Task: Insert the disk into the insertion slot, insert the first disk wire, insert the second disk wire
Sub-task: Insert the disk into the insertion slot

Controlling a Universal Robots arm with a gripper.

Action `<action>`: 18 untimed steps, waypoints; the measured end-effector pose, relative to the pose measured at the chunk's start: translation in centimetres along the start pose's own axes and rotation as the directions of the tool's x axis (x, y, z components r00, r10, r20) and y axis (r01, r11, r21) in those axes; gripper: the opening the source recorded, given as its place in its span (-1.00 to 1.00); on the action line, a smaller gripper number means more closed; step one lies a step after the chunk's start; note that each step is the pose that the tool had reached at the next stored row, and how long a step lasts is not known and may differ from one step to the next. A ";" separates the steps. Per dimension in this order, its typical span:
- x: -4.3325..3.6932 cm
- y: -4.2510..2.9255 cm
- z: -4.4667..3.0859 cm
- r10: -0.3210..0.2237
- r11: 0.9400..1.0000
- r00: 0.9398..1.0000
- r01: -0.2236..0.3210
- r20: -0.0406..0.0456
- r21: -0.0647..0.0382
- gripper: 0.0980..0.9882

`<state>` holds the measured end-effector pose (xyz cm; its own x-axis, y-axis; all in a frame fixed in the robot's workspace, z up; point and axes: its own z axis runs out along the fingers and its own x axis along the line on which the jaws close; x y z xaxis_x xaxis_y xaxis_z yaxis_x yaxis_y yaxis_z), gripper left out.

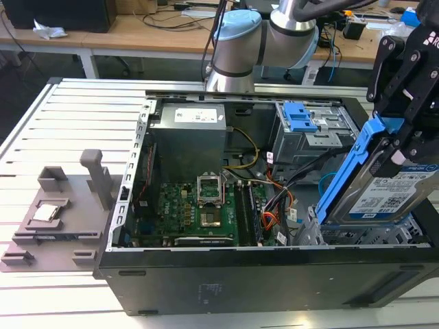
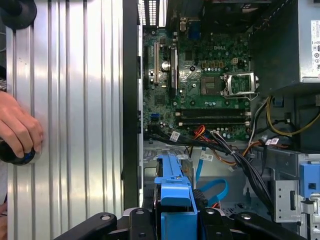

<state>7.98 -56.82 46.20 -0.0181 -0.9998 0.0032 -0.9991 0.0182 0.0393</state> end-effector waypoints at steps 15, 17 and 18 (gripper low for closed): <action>-0.99 -0.67 0.91 -0.004 1.000 1.000 0.004 0.000 0.000 -0.39; -1.41 -0.98 0.97 -0.006 1.000 1.000 0.006 0.000 0.000 -0.39; -1.54 -1.08 1.01 -0.006 1.000 1.000 0.006 0.000 0.000 -0.39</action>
<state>9.05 -55.30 45.14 -0.0119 -0.9999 0.0032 -0.9992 0.0120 0.0393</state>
